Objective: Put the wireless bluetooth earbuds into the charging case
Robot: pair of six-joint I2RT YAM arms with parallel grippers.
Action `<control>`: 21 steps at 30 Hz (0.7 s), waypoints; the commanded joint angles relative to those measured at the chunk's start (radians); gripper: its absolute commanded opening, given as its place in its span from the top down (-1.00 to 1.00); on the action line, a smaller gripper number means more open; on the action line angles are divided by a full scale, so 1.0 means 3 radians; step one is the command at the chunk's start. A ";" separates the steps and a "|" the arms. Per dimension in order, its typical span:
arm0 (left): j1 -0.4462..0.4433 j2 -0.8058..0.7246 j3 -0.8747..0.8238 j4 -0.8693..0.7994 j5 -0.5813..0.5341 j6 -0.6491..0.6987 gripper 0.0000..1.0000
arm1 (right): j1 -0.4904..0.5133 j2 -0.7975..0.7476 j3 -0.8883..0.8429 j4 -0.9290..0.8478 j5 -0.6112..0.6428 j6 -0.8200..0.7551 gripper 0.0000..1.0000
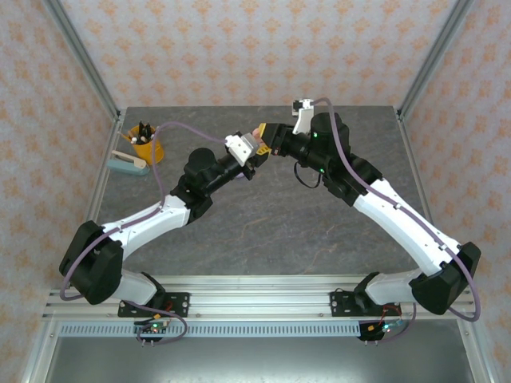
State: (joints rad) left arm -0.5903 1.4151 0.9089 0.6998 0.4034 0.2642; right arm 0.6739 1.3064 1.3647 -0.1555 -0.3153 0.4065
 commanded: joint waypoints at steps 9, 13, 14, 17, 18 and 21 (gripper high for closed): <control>-0.0021 -0.0133 0.0154 0.0066 -0.0002 0.0002 1.00 | 0.0024 0.0073 -0.0045 0.0073 0.0015 -0.0066 0.67; -0.0022 -0.0145 0.0143 0.0061 0.0001 -0.0005 1.00 | 0.0024 0.0112 -0.0054 0.0070 0.0019 -0.0075 0.67; -0.0021 -0.0146 0.0142 0.0061 0.0000 -0.0003 1.00 | 0.0024 0.0114 -0.0054 0.0068 0.0012 -0.0080 0.67; -0.0026 -0.0150 0.0145 0.0043 0.0000 0.0002 1.00 | 0.0024 0.0140 -0.0047 0.0047 -0.0072 -0.0128 0.67; -0.0022 -0.0144 0.0145 0.0047 0.0003 0.0000 1.00 | 0.0024 0.0151 -0.0045 0.0040 -0.0128 -0.0163 0.67; -0.0022 -0.0141 0.0141 0.0051 -0.0008 -0.0002 1.00 | 0.0034 0.0193 -0.0011 -0.0039 -0.0259 -0.0278 0.67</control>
State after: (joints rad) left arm -0.5892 1.4067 0.9192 0.6754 0.3985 0.2626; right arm 0.6735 1.3380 1.3594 -0.1543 -0.3279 0.3725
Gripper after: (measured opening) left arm 0.234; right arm 0.169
